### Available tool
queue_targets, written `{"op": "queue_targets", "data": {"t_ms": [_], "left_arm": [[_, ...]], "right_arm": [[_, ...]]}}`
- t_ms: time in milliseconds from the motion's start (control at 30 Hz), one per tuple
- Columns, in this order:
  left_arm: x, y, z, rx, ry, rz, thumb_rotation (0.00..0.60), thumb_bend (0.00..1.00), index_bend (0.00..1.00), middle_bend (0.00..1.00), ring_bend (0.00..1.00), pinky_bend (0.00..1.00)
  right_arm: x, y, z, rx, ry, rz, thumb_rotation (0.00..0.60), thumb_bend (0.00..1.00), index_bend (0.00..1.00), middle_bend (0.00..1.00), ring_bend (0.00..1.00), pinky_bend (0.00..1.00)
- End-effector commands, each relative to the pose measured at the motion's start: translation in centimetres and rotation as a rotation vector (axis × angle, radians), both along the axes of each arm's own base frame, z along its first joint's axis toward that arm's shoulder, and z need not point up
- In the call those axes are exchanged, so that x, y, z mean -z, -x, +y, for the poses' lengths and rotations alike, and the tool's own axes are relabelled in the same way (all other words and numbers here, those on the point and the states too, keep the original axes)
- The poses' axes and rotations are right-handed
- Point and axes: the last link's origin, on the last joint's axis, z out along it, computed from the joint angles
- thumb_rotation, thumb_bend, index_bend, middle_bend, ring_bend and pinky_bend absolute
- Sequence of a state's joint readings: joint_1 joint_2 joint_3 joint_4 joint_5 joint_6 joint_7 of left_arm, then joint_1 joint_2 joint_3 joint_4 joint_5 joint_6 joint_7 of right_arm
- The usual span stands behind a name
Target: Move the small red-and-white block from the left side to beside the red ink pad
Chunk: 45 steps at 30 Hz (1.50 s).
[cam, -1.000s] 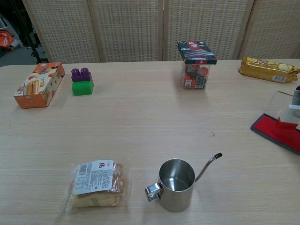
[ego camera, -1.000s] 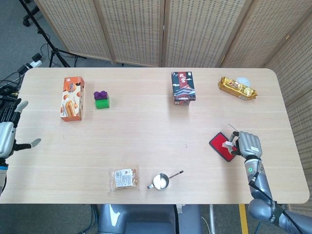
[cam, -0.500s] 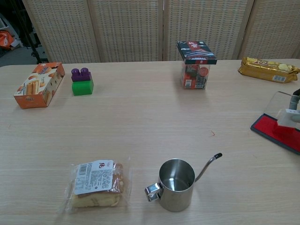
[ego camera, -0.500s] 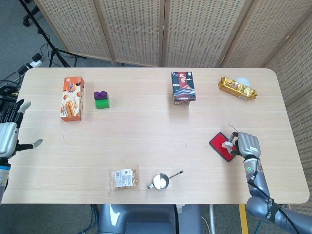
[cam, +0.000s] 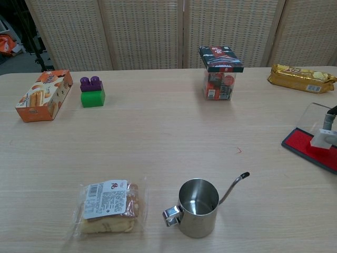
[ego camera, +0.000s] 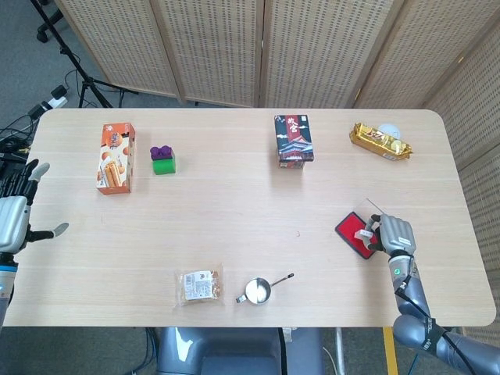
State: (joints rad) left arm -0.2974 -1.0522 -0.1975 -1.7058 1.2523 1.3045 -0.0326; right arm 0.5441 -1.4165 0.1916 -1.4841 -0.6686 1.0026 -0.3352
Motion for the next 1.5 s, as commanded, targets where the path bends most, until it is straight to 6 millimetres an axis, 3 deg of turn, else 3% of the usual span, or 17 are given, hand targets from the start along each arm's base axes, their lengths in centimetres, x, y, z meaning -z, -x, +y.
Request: {"op": "queue_targets", "data": {"t_ms": [33, 700, 1000, 1100, 1300, 1500], "left_arm": [[0.0, 0.0, 0.0, 0.000, 0.001, 0.001, 0.600, 0.05, 0.00, 0.00, 0.00, 0.00], [-0.1, 0.1, -0.1, -0.001, 0.000, -0.007, 0.600, 0.05, 0.00, 0.00, 0.00, 0.00], [-0.3, 0.1, -0.2, 0.000, -0.004, -0.013, 0.600, 0.05, 0.00, 0.00, 0.00, 0.00], [-0.4, 0.1, -0.2, 0.000, -0.006, -0.017, 0.600, 0.05, 0.00, 0.00, 0.00, 0.00], [-0.6, 0.1, -0.3, 0.003, -0.008, -0.025, 0.600, 0.05, 0.00, 0.00, 0.00, 0.00], [-0.7, 0.1, -0.3, 0.007, -0.006, -0.028, 0.600, 0.05, 0.00, 0.00, 0.00, 0.00]], "right_arm": [[0.2, 0.1, 0.1, 0.002, -0.007, 0.002, 0.600, 0.67, 0.58, 0.88, 0.92, 1.00], [0.8, 0.5, 0.4, 0.012, -0.024, 0.017, 0.600, 0.67, 0.58, 0.88, 0.92, 1.00], [-0.1, -0.5, 0.1, -0.012, 0.009, -0.013, 0.600, 0.67, 0.58, 0.88, 0.92, 1.00], [-0.8, -1.6, 0.0, -0.033, 0.021, -0.038, 0.600, 0.67, 0.58, 0.88, 0.92, 1.00], [-2.2, -6.1, -0.1, -0.134, 0.036, -0.090, 0.600, 0.67, 0.58, 0.88, 0.92, 1.00], [-0.9, -8.7, -0.1, -0.199, -0.017, -0.054, 0.600, 0.67, 0.58, 0.88, 0.92, 1.00]]}}
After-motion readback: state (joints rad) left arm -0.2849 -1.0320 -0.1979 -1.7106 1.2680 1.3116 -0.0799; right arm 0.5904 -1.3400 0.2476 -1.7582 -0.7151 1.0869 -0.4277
